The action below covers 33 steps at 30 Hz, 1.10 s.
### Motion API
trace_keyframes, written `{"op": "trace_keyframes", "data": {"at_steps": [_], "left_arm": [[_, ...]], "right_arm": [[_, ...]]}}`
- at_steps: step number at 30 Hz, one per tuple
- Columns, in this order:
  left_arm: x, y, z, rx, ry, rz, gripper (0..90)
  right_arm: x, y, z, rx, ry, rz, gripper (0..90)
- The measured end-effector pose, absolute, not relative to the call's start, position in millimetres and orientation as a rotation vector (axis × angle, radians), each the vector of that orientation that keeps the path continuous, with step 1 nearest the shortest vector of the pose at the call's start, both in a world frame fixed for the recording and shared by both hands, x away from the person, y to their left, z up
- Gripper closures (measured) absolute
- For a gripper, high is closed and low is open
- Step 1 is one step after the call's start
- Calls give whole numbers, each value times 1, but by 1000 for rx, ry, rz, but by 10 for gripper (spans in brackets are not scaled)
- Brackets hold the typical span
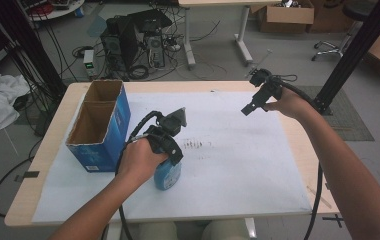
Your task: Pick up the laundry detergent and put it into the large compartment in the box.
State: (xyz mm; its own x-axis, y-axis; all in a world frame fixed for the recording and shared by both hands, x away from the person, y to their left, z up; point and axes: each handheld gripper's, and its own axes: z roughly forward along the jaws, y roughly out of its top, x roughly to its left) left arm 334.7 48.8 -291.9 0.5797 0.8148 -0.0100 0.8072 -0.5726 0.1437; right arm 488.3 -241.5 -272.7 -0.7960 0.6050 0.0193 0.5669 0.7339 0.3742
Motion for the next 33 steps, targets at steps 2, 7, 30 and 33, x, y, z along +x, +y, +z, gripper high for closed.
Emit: {"op": "trace_keyframes", "data": {"at_steps": [2, 7, 30, 33], "left_arm": [[334, 49, -292, 2671, 1375, 92, 369], [334, 49, -291, 2673, 1369, 91, 374], [338, 59, -215, 2597, 1392, 88, 376], [340, 62, -199, 2575, 1403, 91, 376]], "right_arm": [[488, -241, -273, 958, 2829, 557, 170], [488, -241, -273, 958, 2828, 562, 170], [486, -243, -272, 961, 2834, 560, 170], [486, -243, -272, 961, 2837, 555, 170]]}}
